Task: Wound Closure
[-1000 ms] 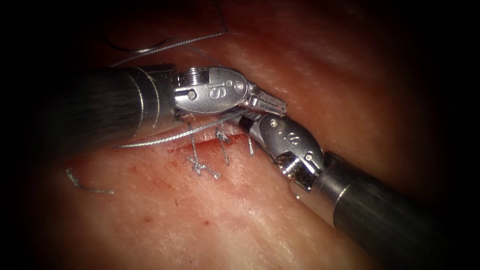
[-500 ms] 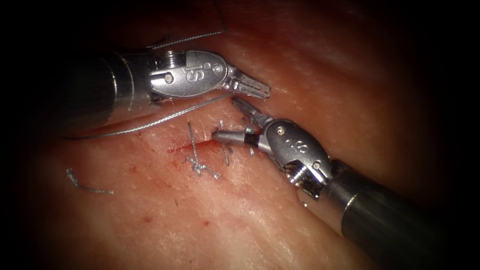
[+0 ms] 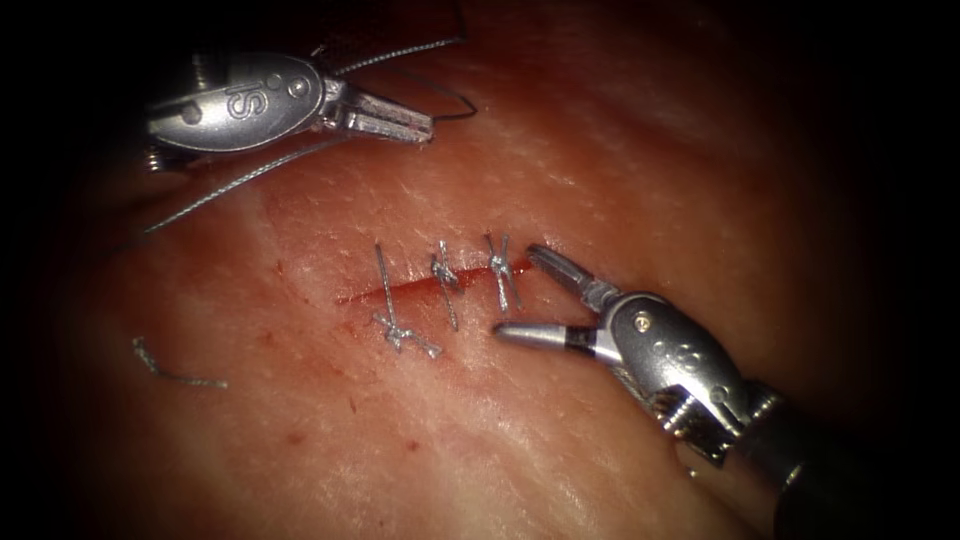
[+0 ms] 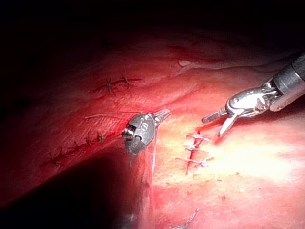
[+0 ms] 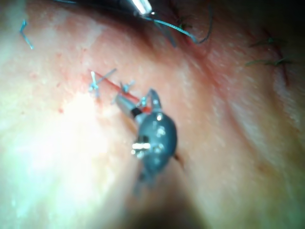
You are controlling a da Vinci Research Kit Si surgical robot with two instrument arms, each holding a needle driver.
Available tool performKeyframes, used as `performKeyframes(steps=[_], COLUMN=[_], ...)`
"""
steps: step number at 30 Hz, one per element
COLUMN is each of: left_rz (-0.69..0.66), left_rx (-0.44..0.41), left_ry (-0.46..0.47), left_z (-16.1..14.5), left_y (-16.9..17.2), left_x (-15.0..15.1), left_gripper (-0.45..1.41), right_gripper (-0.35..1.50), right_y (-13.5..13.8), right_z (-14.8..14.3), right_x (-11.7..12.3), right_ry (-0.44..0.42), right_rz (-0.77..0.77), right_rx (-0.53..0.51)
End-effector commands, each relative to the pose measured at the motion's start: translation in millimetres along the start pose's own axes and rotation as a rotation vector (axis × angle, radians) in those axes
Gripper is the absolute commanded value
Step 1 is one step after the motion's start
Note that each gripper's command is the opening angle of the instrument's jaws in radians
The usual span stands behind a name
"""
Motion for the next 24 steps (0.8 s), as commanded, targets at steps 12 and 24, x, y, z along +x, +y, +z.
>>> performKeyframes(steps=[12,24], left_rz=[-0.003,-0.056], left_rx=[0.086,0.12], left_ry=[0.001,-0.015], left_z=[-4.7,-5.4], left_y=[0.0,4.2], left_x=[-3.9,-11.8], left_gripper=[-0.45,-0.45], right_gripper=[1.23,1.23], right_y=[0.2,-0.5], right_z=[0.4,0.8], right_x=[-0.5,-1.0], right_ry=[-0.019,-0.036], right_rz=[-0.01,-0.016], right_rx=[0.003,0.008])
